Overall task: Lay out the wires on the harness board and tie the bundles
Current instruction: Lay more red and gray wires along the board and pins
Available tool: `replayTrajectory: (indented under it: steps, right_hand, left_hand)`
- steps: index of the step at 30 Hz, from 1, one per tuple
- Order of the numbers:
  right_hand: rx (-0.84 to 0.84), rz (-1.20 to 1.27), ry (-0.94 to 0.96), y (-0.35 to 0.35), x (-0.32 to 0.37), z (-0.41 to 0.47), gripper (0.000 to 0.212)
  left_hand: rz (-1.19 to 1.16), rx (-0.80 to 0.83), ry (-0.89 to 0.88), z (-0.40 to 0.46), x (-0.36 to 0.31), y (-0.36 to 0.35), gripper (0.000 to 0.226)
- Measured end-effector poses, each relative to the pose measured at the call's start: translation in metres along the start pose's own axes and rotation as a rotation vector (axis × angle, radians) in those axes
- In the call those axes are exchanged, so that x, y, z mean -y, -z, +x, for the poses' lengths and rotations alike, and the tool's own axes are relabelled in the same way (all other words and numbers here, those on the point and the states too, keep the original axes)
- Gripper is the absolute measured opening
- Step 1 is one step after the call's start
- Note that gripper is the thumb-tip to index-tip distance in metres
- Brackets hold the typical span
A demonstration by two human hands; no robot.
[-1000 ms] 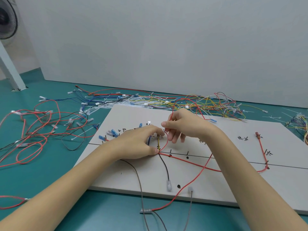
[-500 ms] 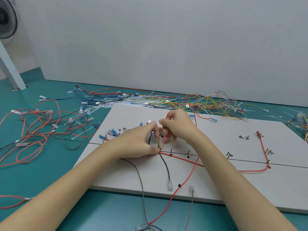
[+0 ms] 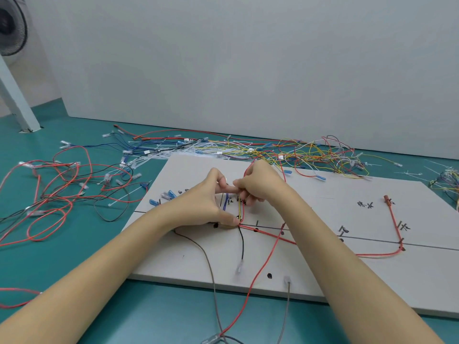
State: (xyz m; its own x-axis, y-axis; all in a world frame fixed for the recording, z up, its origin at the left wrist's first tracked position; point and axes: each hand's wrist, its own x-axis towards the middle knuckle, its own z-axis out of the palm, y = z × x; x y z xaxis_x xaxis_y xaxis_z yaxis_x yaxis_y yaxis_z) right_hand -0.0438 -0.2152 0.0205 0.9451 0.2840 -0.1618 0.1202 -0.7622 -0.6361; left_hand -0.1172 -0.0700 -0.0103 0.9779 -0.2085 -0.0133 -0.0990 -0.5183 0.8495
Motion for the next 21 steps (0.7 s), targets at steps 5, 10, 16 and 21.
replayTrajectory:
  steps: [5, 10, 16, 21]
  right_hand:
    - [0.037, 0.119, -0.007, 0.003, 0.001, -0.004, 0.014]
    - [0.073, 0.078, -0.012, 0.006, 0.012, -0.006, 0.009]
    - [0.021, -0.074, 0.034, -0.004, 0.019, -0.004, 0.014]
    - [-0.086, -0.283, 0.137, -0.013, 0.025, -0.011, 0.014]
  left_hand:
    - [-0.169, 0.002, 0.040, 0.000, 0.001, 0.002, 0.060]
    - [-0.208, -0.066, 0.050, 0.003, 0.005, 0.000, 0.044]
    - [-0.346, -0.142, 0.146, -0.002, 0.000, 0.011, 0.027]
    - [-0.351, -0.247, 0.157, -0.006, -0.003, 0.027, 0.025]
